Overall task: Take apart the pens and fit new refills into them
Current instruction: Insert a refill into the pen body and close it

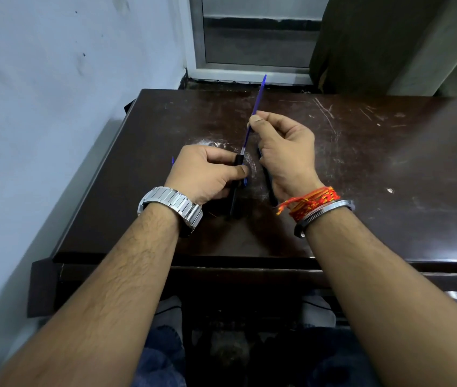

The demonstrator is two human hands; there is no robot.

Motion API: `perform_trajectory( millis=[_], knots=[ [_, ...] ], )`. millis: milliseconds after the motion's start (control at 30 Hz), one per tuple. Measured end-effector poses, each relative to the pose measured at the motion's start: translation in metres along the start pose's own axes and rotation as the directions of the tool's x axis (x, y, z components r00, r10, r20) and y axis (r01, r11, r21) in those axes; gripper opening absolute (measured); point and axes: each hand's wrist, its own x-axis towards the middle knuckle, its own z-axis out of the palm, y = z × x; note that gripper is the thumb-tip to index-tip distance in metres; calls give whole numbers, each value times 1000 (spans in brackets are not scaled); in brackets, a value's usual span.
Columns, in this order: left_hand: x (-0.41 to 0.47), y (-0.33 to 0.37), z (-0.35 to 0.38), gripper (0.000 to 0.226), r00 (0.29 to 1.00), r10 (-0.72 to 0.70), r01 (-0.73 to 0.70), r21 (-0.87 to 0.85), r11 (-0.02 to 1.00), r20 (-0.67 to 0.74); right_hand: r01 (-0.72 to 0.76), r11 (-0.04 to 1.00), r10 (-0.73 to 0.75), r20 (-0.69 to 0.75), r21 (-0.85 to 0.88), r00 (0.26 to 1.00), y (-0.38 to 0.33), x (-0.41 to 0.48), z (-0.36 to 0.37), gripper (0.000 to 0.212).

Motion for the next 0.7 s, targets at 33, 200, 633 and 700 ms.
perform_trajectory(
  millis=[33,200,633,700],
  knots=[
    [0,0,0,25,1000,12,-12,-2,1000,-8,-2,1000,2,5,-22,1000,0,-1,0,7],
    [-1,1,0,16,994,67,-69,-25,997,-84,4,993,7,97,-118,995,-1,-8,0,16],
    [13,-8,-5,13,984,46,-60,-76,995,-174,81,559,48,129,-825,990,2,-3,-18,9],
    [14,-9,-5,13,984,41,-56,-77,996,-176,78,527,81,142,-846,987,3,-3,-17,7]
  ],
)
